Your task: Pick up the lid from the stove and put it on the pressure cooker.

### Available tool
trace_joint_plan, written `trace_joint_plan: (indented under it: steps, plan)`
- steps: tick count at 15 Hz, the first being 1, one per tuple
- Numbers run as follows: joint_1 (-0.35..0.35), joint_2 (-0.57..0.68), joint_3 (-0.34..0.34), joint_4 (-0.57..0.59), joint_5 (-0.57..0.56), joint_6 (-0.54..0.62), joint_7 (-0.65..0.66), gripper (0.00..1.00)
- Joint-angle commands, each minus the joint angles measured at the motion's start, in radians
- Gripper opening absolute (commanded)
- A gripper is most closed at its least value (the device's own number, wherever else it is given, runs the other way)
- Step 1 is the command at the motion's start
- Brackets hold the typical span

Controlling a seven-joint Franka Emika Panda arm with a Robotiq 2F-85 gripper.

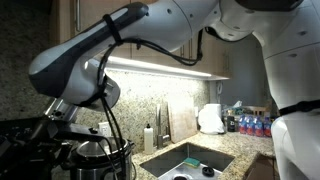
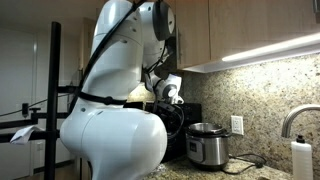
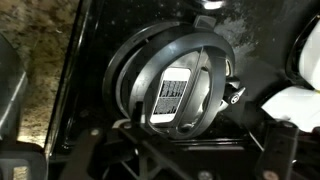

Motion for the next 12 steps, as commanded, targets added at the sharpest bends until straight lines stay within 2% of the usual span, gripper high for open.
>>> trace_joint_plan:
  steps: [1, 12]
  plan:
    - [-0.028, 0.11, 0.049, 0.108, 0.04, 0.015, -0.066, 1.0]
    - [-0.111, 0.385, 0.177, 0.347, 0.027, -0.019, -0.202, 1.0]
